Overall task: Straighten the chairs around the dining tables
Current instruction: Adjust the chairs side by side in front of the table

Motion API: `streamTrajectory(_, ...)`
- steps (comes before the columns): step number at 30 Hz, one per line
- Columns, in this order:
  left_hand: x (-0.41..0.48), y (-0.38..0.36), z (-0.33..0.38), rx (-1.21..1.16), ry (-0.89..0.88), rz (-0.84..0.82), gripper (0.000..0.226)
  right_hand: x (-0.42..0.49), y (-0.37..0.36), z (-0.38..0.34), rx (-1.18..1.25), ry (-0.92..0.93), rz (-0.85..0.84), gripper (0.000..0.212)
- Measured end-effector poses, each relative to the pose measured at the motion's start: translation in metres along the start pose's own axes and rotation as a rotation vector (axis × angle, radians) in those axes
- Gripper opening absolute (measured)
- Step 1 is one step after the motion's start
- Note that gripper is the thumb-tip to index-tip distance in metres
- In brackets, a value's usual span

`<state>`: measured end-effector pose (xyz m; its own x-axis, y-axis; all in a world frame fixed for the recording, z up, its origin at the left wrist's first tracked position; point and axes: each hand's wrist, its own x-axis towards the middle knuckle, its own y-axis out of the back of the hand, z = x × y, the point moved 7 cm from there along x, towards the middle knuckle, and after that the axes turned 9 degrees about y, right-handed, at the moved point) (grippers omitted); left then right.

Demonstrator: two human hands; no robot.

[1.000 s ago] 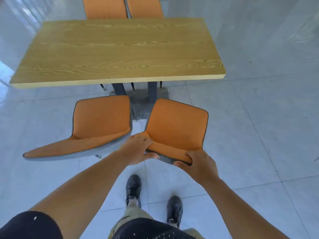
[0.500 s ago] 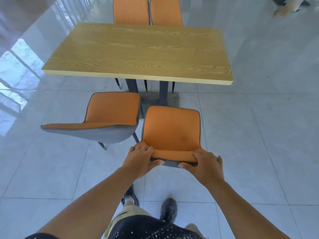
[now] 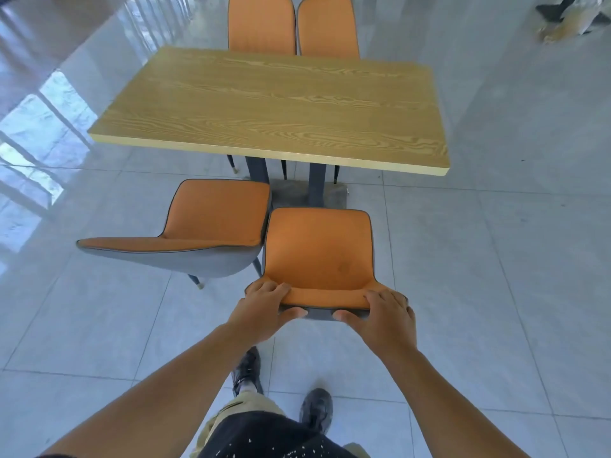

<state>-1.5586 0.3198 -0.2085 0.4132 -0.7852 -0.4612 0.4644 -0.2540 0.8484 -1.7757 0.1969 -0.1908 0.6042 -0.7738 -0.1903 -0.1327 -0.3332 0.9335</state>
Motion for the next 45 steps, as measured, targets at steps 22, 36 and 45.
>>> streamTrajectory(22, 0.066, 0.041, -0.014, -0.030, -0.046, 0.006, 0.088, 0.070, 0.001, -0.013, -0.048, 0.002, -0.006, 0.088)
streamTrajectory(36, 0.110, 0.059, -0.014, -0.042, -0.089, -0.029, 0.079, 0.112, 0.008, -0.013, -0.024, -0.018, 0.000, 0.102)
streamTrajectory(45, 0.125, 0.059, -0.016, -0.041, -0.122, -0.017, 0.089, 0.120, 0.008, -0.010, -0.013, -0.032, -0.024, 0.106)
